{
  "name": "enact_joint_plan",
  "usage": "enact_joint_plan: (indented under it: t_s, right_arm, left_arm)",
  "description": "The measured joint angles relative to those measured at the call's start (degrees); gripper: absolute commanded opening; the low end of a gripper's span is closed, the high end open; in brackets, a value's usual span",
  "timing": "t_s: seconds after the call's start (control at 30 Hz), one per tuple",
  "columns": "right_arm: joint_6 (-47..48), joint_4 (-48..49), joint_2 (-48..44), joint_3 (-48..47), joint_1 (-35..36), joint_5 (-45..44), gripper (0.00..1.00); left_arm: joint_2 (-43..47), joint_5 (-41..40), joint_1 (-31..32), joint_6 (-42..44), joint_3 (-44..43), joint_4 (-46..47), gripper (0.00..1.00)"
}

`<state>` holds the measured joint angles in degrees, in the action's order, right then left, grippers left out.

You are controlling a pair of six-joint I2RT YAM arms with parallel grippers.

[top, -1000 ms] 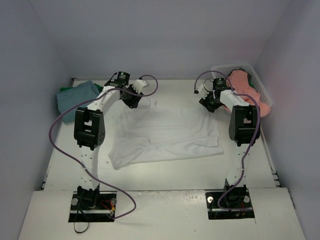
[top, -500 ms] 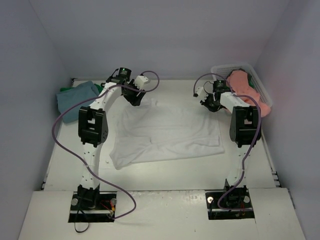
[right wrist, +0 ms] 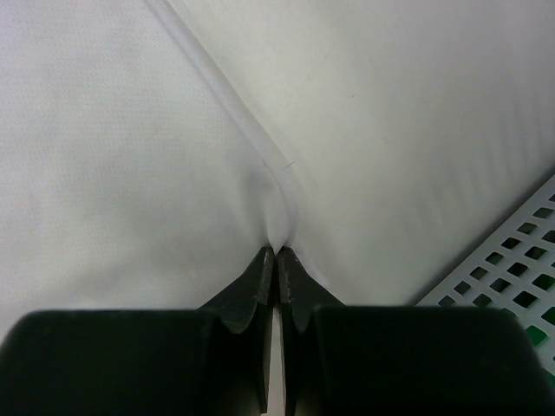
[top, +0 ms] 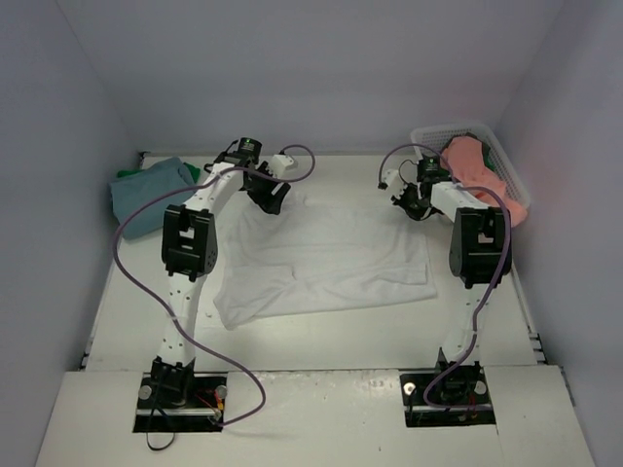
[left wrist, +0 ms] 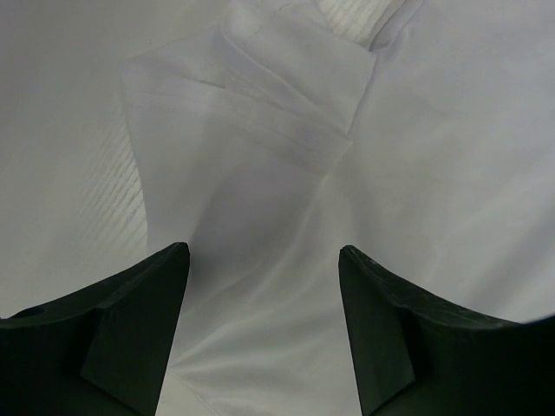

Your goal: Fold and stack the t-shirts

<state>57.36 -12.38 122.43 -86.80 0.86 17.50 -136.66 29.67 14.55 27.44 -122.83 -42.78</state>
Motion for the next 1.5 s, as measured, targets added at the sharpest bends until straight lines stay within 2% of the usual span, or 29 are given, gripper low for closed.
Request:
enact_joint_plan:
  t_s: [0.33, 0.37, 0.4, 0.43, 0.5, 0.6, 0.83, 0.97, 1.27, 1.5]
  right_arm:
    - [-0.5, 0.87, -0.85, 1.49, -0.09, 0.59, 0.0]
    - [-0.55, 0.87, -0.98, 1.64, -0.09, 0.74, 0.0]
    - [-0.66, 0.85, -1.09, 1.84, -0.09, 0.92, 0.0]
    - [-0.76, 0.81, -1.18, 1.97, -0.09, 1.05, 0.0]
    - [-0.98, 0.81, -1.27, 2.08, -0.09, 1.29, 0.0]
    - [-1.31, 0.85, -1.31, 2.14, -0.09, 1.55, 0.0]
    - [-1.64, 0.85, -1.75, 2.73, -0.09, 1.75, 0.0]
    - [-2.27, 0.81, -1.97, 2.99, -0.09, 1.99, 0.0]
    - [-6.16, -1.53, -5.95, 7.63, -0.09, 3.87, 0.0]
    - [-8.2, -5.01, -8.39, 10.16, -0.09, 4.5, 0.0]
  left_arm:
    - [-2.82, -2.03, 0.46, -0.26, -1.53, 4.11, 0.62]
    - [-3.17, -2.54, 0.46, -0.46, -2.08, 4.72, 0.59]
    - [-3.39, -3.13, 0.46, -0.66, -2.4, 5.62, 0.43]
    - [-3.54, -3.67, 0.46, -1.29, -2.51, 6.36, 0.34]
    - [-3.72, -5.2, 0.46, -1.9, -2.51, 7.89, 0.22]
    - [-4.0, -6.19, 0.46, -2.32, -2.51, 9.03, 0.14]
    - [-4.13, -5.95, 0.46, -2.08, -1.73, 8.98, 0.1]
    - [-2.51, -5.79, 0.46, -1.97, 2.47, 10.58, 0.09]
    - [8.9, -5.73, 0.46, -2.19, 13.94, 11.82, 0.08]
    - [18.23, -5.38, 0.44, -2.49, 18.91, 14.4, 0.08]
